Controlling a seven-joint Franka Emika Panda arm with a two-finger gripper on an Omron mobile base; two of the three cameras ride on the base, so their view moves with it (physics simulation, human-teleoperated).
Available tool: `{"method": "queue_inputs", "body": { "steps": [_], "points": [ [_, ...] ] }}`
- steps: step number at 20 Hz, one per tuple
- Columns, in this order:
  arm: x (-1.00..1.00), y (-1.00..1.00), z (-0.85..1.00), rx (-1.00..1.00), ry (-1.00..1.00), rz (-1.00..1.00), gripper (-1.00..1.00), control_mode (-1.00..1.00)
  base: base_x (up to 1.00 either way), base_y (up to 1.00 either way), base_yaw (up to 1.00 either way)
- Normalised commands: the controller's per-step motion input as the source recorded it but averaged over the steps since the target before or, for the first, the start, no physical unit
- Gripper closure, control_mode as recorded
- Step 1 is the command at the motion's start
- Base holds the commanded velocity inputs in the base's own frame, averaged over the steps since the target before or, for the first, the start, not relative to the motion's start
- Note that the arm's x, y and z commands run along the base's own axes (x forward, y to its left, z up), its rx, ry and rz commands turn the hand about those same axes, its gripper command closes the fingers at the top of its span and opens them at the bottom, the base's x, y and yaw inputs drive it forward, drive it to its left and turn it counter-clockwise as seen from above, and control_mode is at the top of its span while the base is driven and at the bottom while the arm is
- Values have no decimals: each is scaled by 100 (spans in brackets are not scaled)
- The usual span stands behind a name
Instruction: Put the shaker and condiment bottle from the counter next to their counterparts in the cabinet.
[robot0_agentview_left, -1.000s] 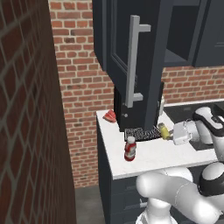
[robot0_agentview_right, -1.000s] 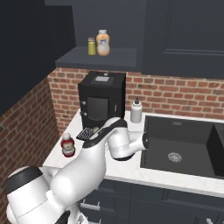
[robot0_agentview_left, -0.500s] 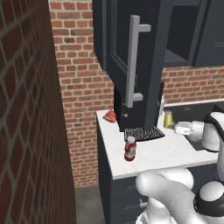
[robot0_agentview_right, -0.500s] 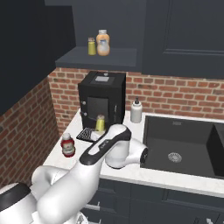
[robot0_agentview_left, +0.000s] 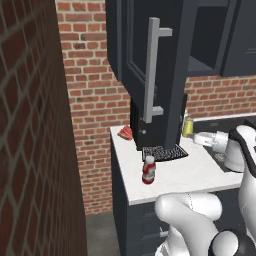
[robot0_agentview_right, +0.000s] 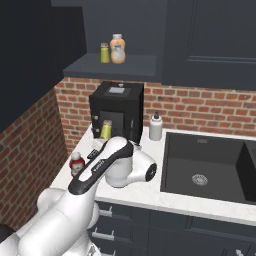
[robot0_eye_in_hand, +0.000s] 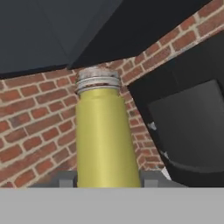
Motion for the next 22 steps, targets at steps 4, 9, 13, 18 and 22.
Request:
{"method": "queue_inputs", "body": {
  "steps": [4,9,13,18,22],
  "points": [
    [-31,22,59,0,-12,-8,100,-100,0,0,0],
    [-46,1,67,0,-22,-9,100,-100,0,0,0],
    [-44,5,70,0,-23,-9,100,-100,0,0,0],
    [-15,36,67,0,-8,-11,100,-100,0,0,0],
    [-2,47,59,-10,0,-12,100,-100,0,0,0]
  ]
}}
